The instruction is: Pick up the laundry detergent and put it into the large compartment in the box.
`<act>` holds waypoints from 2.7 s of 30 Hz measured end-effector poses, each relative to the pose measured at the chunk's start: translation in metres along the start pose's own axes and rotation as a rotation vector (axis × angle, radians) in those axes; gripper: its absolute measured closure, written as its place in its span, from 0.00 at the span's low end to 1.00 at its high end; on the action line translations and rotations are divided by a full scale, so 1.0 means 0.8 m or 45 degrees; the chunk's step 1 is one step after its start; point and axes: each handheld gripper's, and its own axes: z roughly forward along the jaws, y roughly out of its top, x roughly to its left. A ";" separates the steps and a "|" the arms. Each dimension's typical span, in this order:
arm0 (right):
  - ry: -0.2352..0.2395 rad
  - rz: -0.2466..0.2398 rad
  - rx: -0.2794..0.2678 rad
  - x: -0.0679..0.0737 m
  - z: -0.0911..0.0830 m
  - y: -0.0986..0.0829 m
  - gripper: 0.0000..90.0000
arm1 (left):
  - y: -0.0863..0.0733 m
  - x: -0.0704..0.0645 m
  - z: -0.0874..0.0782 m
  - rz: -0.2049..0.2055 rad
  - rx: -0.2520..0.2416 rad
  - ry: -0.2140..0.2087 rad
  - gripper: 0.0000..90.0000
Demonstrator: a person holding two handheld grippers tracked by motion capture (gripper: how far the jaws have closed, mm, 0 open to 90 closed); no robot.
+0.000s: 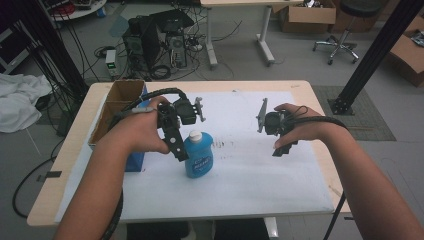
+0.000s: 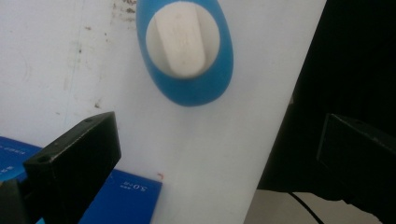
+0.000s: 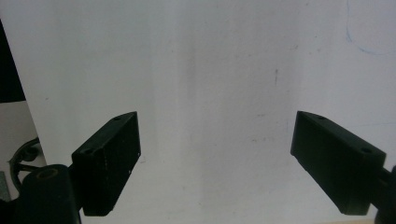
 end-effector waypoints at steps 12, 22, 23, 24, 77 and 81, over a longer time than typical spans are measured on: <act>0.002 -0.007 -0.003 0.000 0.002 0.001 0.18 | 0.016 0.005 0.015 -0.066 0.007 -0.005 0.00; 0.002 -0.012 -0.003 -0.001 0.002 0.005 0.18 | 0.026 0.011 0.027 -0.148 0.022 -0.017 0.00; 0.002 -0.012 -0.004 -0.001 0.002 0.005 0.18 | 0.027 0.011 0.029 -0.156 0.020 -0.020 0.00; 0.004 -0.012 -0.005 -0.001 0.002 0.005 0.18 | 0.029 0.011 0.031 -0.158 0.024 -0.017 0.00; 0.029 0.009 -0.001 -0.003 0.014 0.000 0.18 | 0.065 0.015 0.085 -0.208 0.091 0.047 0.18; 0.030 0.011 -0.001 -0.003 0.015 -0.001 0.18 | 0.067 0.013 0.084 -0.197 0.102 0.060 0.19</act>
